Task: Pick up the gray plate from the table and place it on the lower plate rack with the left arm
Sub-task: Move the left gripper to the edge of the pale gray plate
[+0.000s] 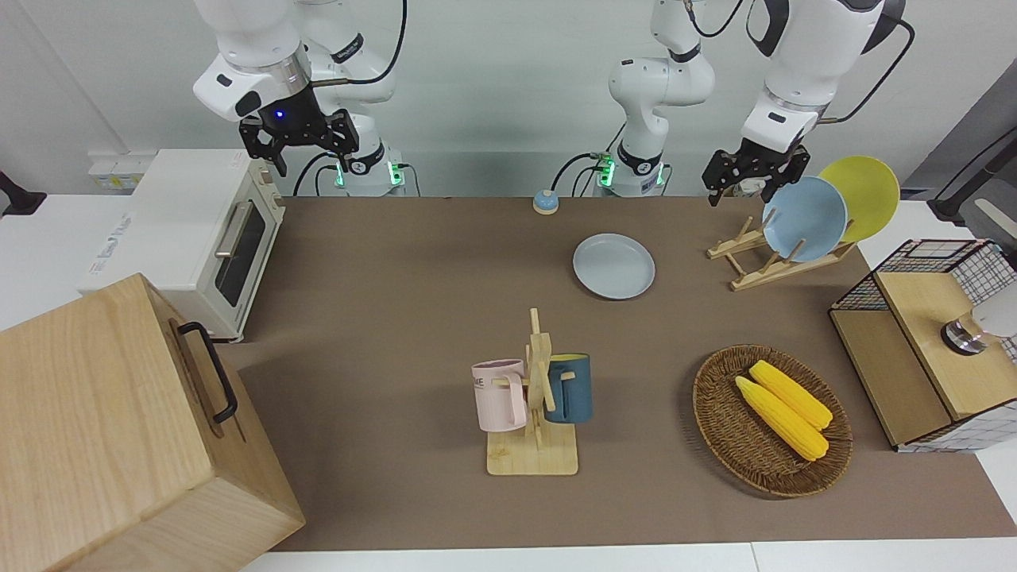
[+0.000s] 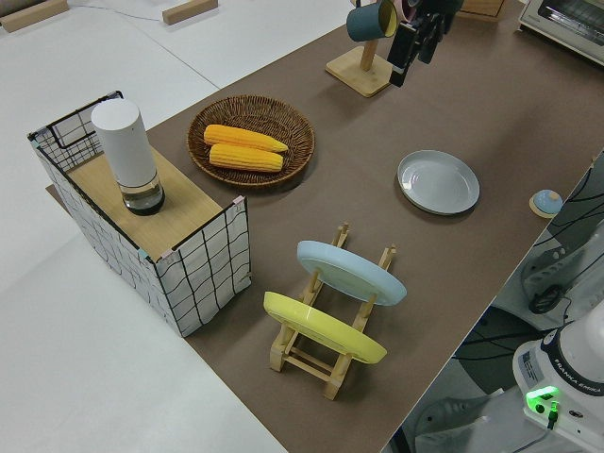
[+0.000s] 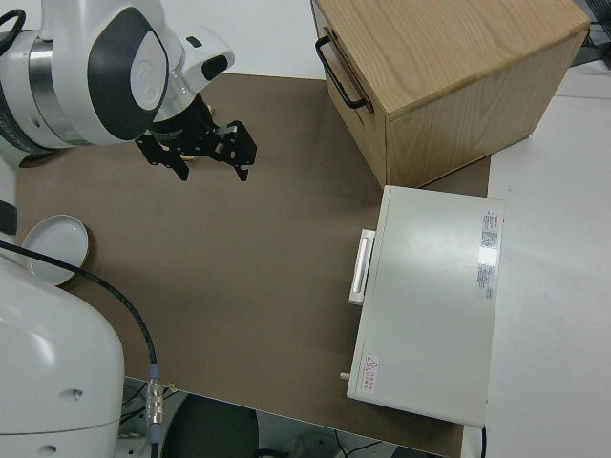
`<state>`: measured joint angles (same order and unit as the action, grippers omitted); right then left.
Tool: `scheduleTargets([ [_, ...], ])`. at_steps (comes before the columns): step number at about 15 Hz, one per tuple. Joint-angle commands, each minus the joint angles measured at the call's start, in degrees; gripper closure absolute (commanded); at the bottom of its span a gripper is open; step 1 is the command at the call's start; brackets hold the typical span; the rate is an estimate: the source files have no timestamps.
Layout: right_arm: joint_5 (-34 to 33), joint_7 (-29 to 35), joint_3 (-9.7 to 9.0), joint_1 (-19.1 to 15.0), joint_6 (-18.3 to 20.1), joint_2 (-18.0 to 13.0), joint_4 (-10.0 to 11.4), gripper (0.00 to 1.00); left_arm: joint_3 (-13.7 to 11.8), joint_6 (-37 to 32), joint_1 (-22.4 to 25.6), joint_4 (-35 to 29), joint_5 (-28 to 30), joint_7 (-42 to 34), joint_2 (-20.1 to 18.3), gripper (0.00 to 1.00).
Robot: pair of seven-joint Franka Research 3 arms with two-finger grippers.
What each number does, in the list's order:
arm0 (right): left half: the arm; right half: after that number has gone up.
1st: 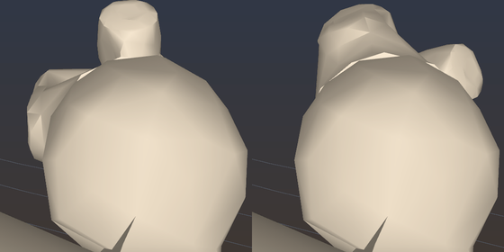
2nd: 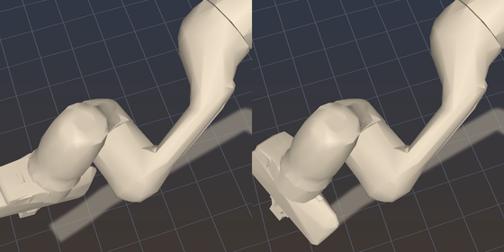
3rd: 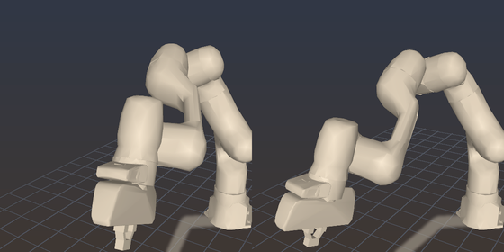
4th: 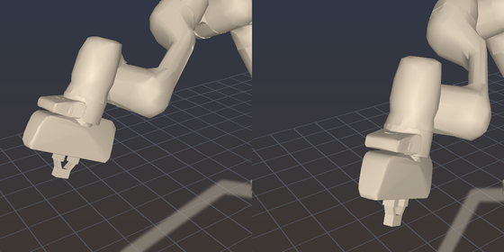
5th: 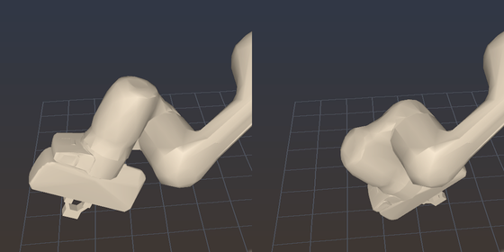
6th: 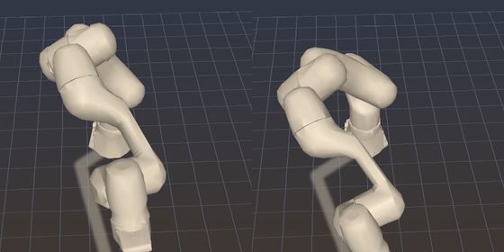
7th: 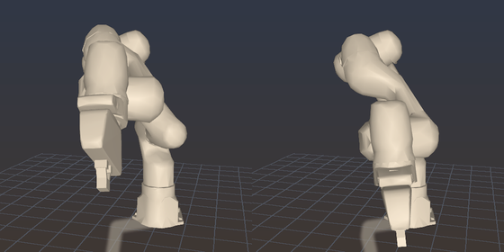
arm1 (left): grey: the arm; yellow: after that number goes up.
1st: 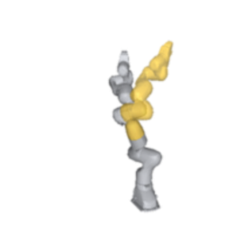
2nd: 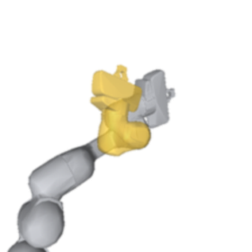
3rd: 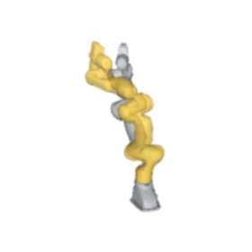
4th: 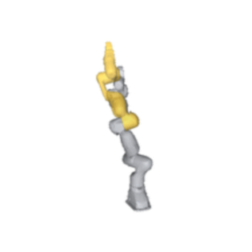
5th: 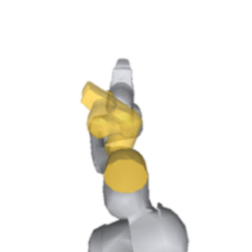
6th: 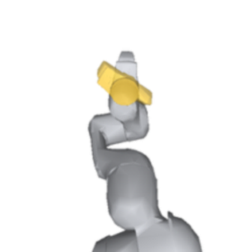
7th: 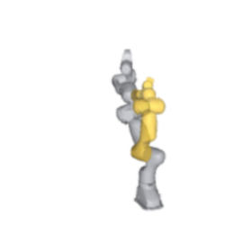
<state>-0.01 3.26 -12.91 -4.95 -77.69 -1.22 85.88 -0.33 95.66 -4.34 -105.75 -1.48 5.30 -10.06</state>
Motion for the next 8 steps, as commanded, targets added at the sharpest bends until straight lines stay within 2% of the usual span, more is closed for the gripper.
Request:
scheduleTargets([
  [1, 0.28, -0.19, -0.36, -0.85, 0.88, -0.27, -0.36, 0.011, 0.24, -0.65, -0.50, 0.81, 0.07, 0.75, 0.92, 0.01],
  [5, 0.28, -0.19, -0.36, -0.76, 0.88, -0.27, -0.36, 0.011, 0.24, -0.65, -0.50, 0.20, 0.07, 0.85, 1.10, 0.01],
  [8, 0.28, -0.19, -0.36, -0.76, 0.88, -0.27, -0.36, 0.013, 0.42, 1.79, -0.32, -3.92, 0.33, 0.41, 0.49, 0.01],
])
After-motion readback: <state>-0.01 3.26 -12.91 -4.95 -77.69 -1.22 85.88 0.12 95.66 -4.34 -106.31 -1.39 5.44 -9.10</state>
